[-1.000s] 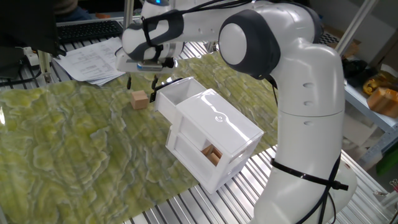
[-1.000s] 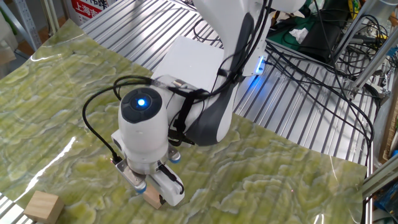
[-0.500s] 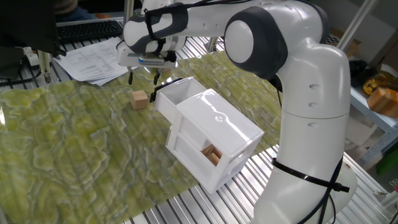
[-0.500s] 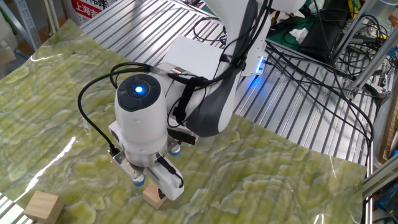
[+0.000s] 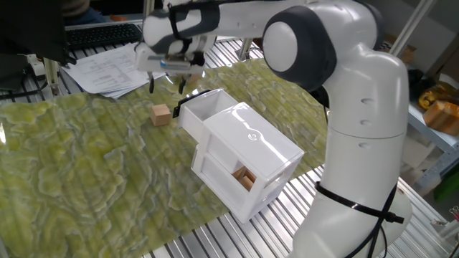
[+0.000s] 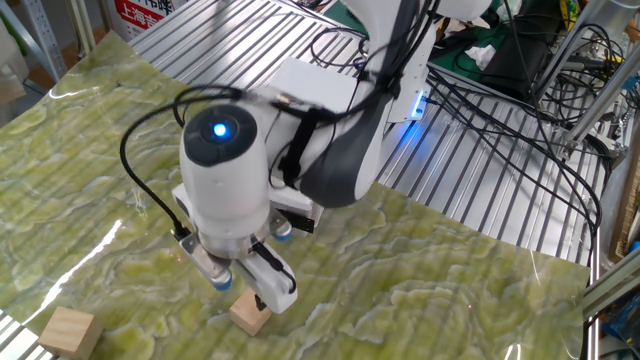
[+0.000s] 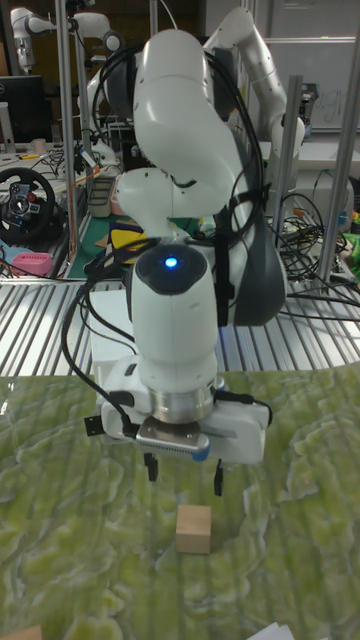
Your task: Take something out of a drawer
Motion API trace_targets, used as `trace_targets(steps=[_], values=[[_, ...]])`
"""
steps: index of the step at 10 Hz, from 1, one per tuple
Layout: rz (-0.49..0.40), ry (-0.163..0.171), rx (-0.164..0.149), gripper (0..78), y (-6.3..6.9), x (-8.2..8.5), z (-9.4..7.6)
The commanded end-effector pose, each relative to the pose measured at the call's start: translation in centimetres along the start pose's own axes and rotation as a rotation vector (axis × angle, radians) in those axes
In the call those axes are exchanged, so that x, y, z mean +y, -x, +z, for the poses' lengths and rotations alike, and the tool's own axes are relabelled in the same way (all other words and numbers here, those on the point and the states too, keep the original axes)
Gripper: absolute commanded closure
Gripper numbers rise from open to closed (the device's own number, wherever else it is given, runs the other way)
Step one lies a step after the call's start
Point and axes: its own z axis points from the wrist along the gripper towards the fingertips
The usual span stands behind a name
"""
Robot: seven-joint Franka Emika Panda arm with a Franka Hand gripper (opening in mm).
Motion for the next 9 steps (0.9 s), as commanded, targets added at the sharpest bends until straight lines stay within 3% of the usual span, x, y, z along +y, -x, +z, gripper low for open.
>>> trace_targets(steps=[1, 5, 9], values=[[0.006, -0.03, 0.019, 0.1, -0.4, -0.4, -3.3], [-0.01, -0.032, 0.05, 0.1, -1.0, -0.9, -5.4], [-0.014, -0.032, 0.056, 0.1, -1.2, -0.9, -5.9]])
